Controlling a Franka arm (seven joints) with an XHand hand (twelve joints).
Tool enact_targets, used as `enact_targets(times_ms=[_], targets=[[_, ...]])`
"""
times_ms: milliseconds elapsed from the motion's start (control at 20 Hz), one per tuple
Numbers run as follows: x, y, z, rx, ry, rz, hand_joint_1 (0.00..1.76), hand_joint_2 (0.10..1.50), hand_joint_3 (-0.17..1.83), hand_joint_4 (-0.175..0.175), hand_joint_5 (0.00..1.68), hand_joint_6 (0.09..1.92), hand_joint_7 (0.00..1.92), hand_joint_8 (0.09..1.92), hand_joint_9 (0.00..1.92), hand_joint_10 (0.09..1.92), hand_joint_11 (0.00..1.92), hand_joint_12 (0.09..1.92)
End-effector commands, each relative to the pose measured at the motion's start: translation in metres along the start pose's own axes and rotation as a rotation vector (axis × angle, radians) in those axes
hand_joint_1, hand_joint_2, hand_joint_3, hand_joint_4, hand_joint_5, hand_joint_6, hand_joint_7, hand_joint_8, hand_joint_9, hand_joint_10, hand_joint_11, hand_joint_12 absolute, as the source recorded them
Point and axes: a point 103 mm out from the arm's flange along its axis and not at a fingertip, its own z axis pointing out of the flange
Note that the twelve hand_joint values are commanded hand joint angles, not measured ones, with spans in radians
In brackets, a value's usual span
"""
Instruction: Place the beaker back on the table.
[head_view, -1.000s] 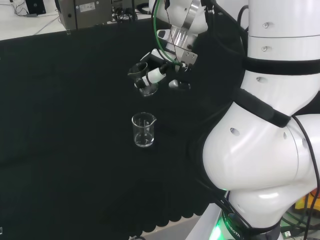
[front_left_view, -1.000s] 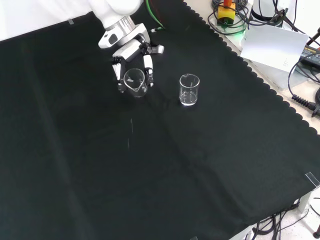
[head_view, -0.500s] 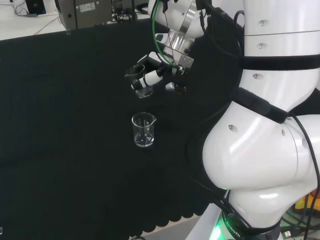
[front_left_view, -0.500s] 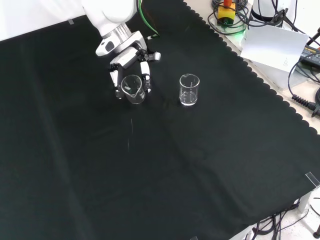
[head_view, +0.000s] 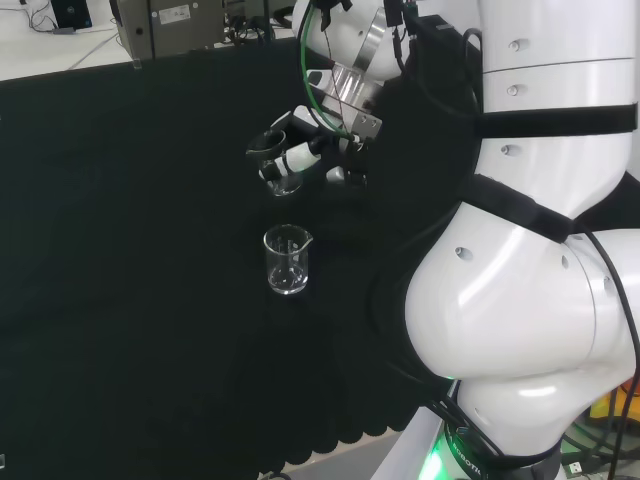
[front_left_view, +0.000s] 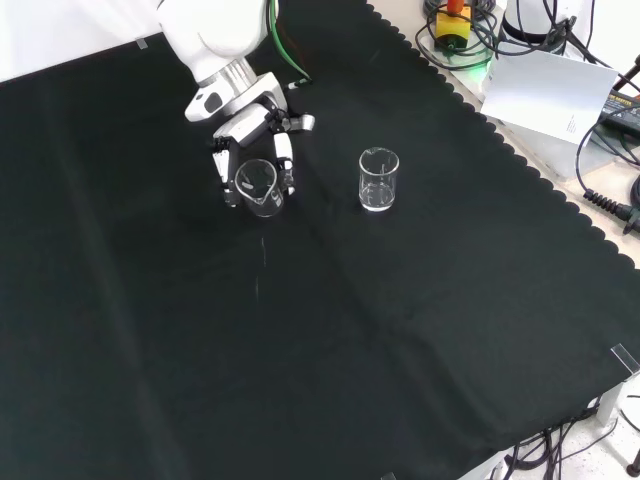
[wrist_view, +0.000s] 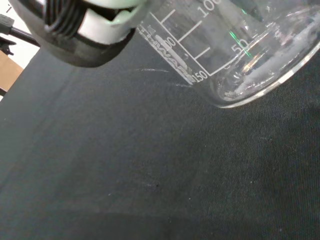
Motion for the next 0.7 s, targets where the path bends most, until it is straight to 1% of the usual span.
enact_targets(times_ms=[50,350,700], targets=[[-0.001,0.011,0.008,0.011,-0.004,-0.007,1.43,1.02,-0.17,-0.153,1.24,0.56,1.33,0.54,1.59,0.09,1.22,0.87],[-0.003,0.016,0.011,0.014,0.006,-0.005,1.42,1.02,-0.17,-0.151,1.23,0.57,1.33,0.54,1.59,0.09,1.21,0.86],[-0.006,0.02,0.018,0.014,-0.022,0.01,1.42,1.02,-0.17,-0.146,1.23,0.58,1.32,0.54,1.58,0.09,1.2,0.86]])
